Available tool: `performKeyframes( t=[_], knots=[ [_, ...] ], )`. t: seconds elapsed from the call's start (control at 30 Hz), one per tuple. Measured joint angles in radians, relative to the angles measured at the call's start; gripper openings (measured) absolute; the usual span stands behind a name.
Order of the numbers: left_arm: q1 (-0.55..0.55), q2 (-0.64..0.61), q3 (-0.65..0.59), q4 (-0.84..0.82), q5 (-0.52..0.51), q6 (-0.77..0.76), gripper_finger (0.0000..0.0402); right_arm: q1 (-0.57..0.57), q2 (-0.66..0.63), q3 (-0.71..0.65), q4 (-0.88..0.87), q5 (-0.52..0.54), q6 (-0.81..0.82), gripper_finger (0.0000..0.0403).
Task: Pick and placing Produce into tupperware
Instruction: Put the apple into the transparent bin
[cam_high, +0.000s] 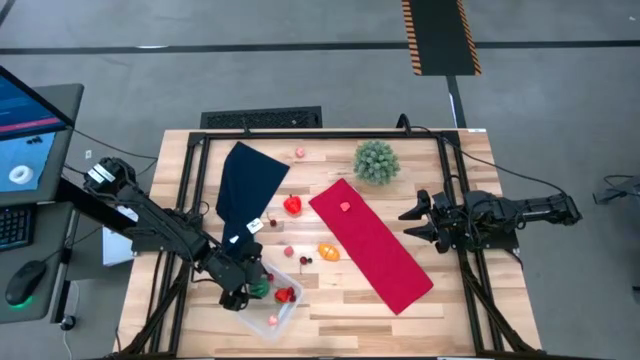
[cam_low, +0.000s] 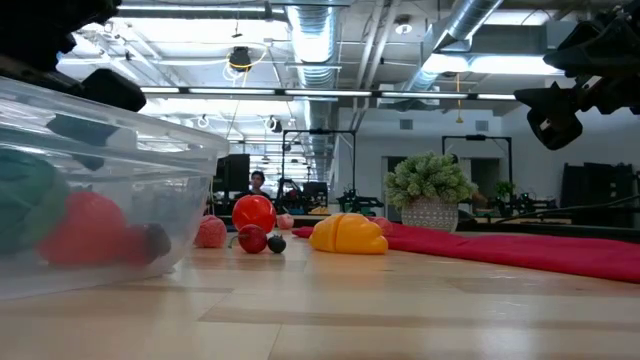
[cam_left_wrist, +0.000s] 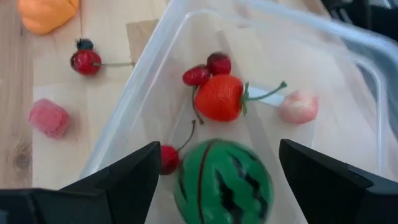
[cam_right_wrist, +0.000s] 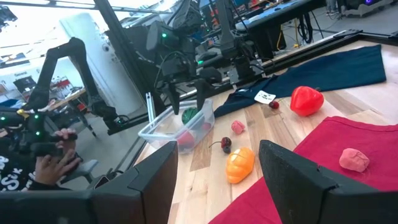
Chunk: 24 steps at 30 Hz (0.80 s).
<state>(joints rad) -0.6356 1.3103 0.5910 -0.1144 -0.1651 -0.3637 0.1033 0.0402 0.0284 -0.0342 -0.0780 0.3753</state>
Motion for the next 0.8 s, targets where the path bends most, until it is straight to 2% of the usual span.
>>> performKeyframes(
  t=[0.2, 0.3, 0.4, 0.63, 0.8],
  knots=[
    [0.000, -0.005, 0.054, -0.019, -0.038, 0.000, 0.0316, 0.000, 0.000, 0.000, 0.000, 0.000, 0.000, 0.0249],
    [0.000, -0.005, 0.080, -0.023, -0.133, -0.042, 0.0316, 0.000, 0.000, 0.000, 0.000, 0.000, 0.000, 0.0249],
    [0.002, -0.005, 0.100, -0.025, -0.245, -0.138, 0.0316, 0.000, 0.000, 0.000, 0.000, 0.000, 0.000, 0.0249],
    [0.022, -0.005, 0.105, -0.031, -0.432, -0.312, 0.0316, 0.000, 0.000, 0.000, 0.000, 0.000, 0.000, 0.0249],
    [0.056, -0.006, 0.105, -0.028, -0.589, -0.568, 0.0316, 0.000, 0.000, 0.000, 0.000, 0.000, 0.000, 0.0249]
  ],
)
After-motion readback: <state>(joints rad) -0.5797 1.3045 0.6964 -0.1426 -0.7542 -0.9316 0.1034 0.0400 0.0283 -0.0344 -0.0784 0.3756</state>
